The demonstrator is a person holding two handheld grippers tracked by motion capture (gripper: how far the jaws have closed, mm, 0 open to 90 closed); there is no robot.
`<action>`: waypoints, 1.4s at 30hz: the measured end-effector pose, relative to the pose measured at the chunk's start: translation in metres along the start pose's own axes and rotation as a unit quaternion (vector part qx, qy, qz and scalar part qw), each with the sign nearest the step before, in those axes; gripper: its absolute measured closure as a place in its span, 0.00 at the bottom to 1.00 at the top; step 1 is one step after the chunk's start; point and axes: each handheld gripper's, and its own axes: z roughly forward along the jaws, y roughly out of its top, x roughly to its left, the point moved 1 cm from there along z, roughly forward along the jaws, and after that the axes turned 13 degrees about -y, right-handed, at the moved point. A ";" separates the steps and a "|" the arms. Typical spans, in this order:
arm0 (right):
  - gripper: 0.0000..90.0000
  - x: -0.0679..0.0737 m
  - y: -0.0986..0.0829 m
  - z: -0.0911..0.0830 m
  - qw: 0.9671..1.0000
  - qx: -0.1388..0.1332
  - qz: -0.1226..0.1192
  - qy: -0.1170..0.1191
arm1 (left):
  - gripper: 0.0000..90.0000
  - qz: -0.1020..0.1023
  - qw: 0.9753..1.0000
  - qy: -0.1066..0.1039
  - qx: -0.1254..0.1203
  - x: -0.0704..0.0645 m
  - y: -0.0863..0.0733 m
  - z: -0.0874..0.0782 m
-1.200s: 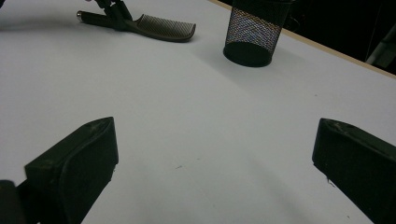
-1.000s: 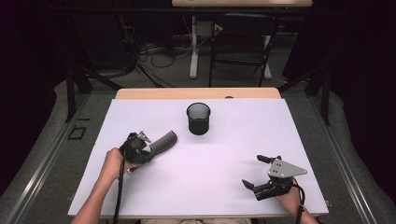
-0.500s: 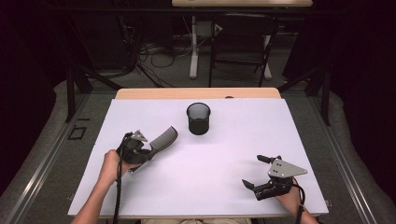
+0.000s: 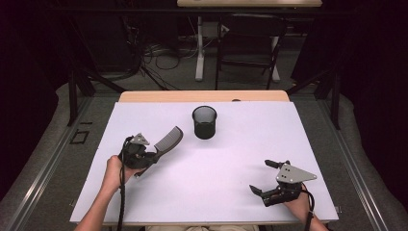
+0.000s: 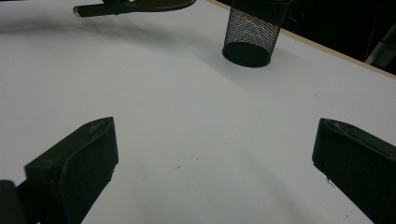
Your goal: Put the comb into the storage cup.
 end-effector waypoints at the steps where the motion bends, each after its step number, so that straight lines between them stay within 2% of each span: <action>1: 0.00 0.000 0.000 0.000 1.000 0.000 0.000 -0.001 | 0.80 0.001 1.000 0.000 -0.002 0.000 0.000 0.000; 11: 0.00 0.000 0.000 -0.001 1.000 0.000 0.000 -0.002 | 0.80 -0.002 0.999 -0.001 -0.039 -0.003 -0.001 -0.004; 32: 0.00 0.000 0.000 0.000 1.000 0.000 0.002 -0.003 | 0.80 -0.006 0.996 -0.001 -0.087 -0.004 -0.001 -0.007; 42: 0.00 0.000 0.000 0.000 1.000 0.002 0.000 -0.002 | 0.80 0.000 0.994 0.005 -0.107 -0.005 0.000 -0.008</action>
